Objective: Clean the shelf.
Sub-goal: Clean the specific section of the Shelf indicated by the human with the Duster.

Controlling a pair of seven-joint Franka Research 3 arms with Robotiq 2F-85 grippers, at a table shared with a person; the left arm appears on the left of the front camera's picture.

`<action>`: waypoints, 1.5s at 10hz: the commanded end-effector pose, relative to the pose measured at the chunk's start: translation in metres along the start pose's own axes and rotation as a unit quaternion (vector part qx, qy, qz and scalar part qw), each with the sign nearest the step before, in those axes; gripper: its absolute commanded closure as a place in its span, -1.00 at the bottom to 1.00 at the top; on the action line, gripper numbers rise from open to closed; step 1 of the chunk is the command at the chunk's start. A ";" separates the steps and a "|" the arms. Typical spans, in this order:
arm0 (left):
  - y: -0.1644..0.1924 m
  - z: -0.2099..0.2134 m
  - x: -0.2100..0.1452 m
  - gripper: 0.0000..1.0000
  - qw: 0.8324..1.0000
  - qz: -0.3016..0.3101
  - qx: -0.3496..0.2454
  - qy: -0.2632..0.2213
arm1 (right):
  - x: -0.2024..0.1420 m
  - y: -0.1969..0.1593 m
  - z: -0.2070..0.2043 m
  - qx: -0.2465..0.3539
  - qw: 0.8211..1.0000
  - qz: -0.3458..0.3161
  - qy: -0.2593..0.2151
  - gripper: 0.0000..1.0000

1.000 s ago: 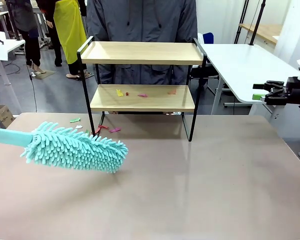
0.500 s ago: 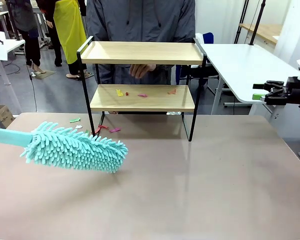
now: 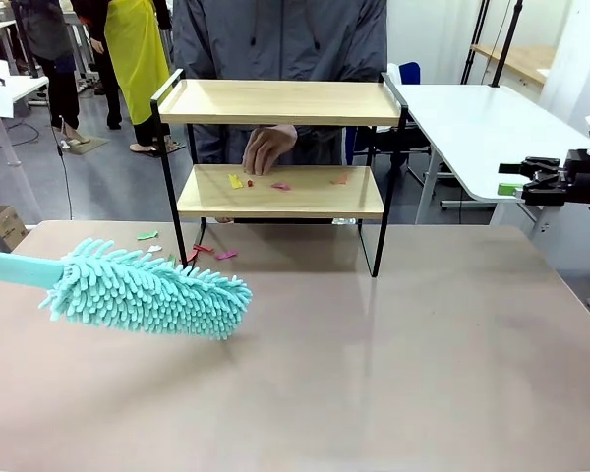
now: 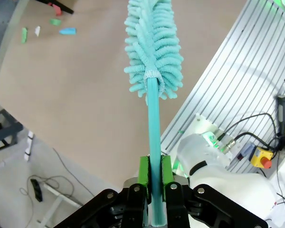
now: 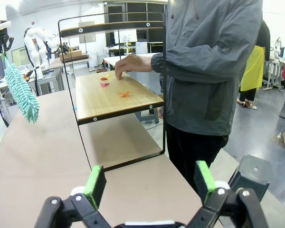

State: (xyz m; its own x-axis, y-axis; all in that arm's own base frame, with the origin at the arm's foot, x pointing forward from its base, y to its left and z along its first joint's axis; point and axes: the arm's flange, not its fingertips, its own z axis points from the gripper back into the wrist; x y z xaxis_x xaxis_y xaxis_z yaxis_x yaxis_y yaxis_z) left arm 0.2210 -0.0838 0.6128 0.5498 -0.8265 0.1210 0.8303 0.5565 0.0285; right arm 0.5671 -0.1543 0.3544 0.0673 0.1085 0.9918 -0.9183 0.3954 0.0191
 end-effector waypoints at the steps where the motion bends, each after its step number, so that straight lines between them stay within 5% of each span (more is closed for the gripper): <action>1: -0.002 0.000 -0.002 0.74 1.000 0.008 0.000 -0.003 | 0.003 0.001 -0.002 0.001 1.000 0.002 -0.001 -1.00; 11: 0.000 0.000 0.000 0.74 1.000 0.000 0.000 0.000 | 0.003 0.001 -0.002 0.001 1.000 0.002 -0.001 -1.00; 15: -0.018 0.022 0.032 0.74 0.991 0.064 -0.058 -0.099 | 0.003 0.001 -0.002 0.001 1.000 0.002 -0.001 -1.00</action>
State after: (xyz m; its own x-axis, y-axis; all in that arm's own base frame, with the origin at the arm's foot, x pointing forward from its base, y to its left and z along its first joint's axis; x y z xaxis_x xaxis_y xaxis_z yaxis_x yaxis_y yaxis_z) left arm 0.2257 -0.1058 0.6288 0.6053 -0.7538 0.2557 0.7905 0.6068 -0.0829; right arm 0.5671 -0.1543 0.3544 0.0673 0.1084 0.9918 -0.9183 0.3954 0.0191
